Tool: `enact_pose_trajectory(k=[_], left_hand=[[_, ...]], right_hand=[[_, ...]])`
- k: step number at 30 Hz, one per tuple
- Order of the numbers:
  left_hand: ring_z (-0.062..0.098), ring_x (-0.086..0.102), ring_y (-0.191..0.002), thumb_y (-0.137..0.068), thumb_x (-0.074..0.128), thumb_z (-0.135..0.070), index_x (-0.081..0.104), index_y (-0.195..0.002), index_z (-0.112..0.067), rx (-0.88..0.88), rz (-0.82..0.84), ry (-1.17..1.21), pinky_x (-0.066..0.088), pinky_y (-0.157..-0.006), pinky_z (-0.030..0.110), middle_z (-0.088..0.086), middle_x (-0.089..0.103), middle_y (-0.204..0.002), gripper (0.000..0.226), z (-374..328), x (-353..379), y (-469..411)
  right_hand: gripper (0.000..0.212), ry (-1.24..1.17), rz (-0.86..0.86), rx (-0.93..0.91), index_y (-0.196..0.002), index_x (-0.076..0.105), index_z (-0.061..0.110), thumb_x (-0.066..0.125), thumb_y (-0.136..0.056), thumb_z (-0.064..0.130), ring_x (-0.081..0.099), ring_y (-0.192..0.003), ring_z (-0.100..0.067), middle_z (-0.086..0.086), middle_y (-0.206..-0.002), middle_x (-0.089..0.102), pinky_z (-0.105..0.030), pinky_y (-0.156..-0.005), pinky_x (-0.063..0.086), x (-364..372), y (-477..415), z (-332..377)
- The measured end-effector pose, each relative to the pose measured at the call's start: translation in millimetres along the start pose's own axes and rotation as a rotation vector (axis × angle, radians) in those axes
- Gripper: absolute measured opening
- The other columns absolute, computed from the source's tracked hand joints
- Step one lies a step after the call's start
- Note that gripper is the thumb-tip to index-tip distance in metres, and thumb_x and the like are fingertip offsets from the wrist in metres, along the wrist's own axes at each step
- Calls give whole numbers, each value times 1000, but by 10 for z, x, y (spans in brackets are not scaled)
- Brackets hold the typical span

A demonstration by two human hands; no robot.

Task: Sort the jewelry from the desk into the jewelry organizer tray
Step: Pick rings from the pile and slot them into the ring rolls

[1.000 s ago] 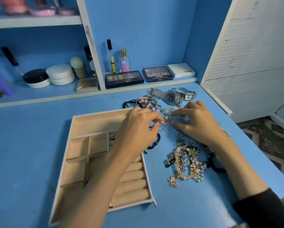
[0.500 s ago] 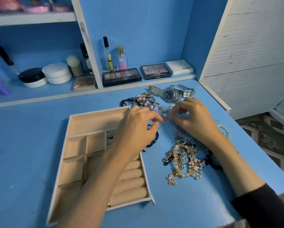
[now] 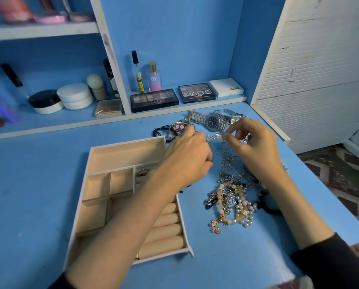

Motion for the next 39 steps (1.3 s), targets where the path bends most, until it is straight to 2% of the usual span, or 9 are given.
enact_pose_trajectory(k=[2,5,8,13,16,20,26,32,39], left_hand=[[14,32,-104,-92,50,-32,69,-105,-29,17,11,34,32,-75,30,-4,51,-101,23,-30,55,36],[14,33,-101,-92,49,-29,65,-110,-32,54,12,113,39,-95,38,-4,51,-99,24,-55,119,59],[12,32,-101,-91,52,-32,60,-117,-31,28,-13,136,35,-87,28,-6,50,-102,27,-7,123,5],[10,26,-93,-85,59,-43,60,-115,-32,27,88,158,31,-77,28,-6,47,-96,31,34,182,-81],[11,28,-93,-85,60,-41,64,-106,-32,50,110,191,31,-77,28,-5,50,-93,23,7,188,-111],[11,31,-92,-84,63,-36,65,-95,-27,34,145,231,36,-82,31,-13,40,-80,14,9,216,-144],[12,38,-96,-79,65,-46,60,-106,-22,-4,91,189,38,-84,30,-6,47,-94,37,48,198,-106],[8,53,-89,-76,70,-40,66,-96,-23,-45,122,278,47,-81,30,-9,62,-88,26,97,215,-82],[5,54,-79,-74,74,-34,64,-87,-24,-89,143,364,44,-73,24,-11,59,-82,19,112,217,-82]], right_hand=[[12,-3,-1,6,-73,60,19,70,-78,18,45,-64,-7,0,-64,51,-9,-57,29,-5,-5,-6],[10,-1,2,3,-74,61,17,70,-79,19,45,-64,-6,0,-64,51,-9,-56,29,-1,-8,-2],[10,-6,8,7,-74,62,16,69,-79,19,45,-65,-7,0,-64,51,-10,-56,28,11,-4,-9],[9,-2,3,7,-75,63,14,69,-79,19,45,-65,-7,1,-63,50,-11,-57,30,8,-6,-14],[9,-4,2,6,-75,63,15,69,-79,18,46,-64,-7,1,-63,51,-10,-57,30,8,-8,-15],[9,-3,-5,7,-74,62,16,70,-78,19,45,-64,-6,2,-63,51,-9,-56,28,5,-13,-23],[9,-8,-11,-2,-74,62,18,69,-78,18,47,-65,-11,1,-63,53,-10,-56,29,-5,-15,-15],[9,-12,-2,-3,-75,63,16,69,-79,19,48,-66,-13,1,-65,53,-13,-57,30,7,-11,-21],[9,-13,-4,-5,-75,62,16,70,-79,19,49,-66,-13,2,-64,53,-15,-58,31,6,-8,-18]])
Point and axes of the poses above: each hand's wrist, its own y-axis away from the middle knuckle, its own x-axis out of the palm, z = x × y, the point moved 7 cm from there along -y, towards the middle knuckle
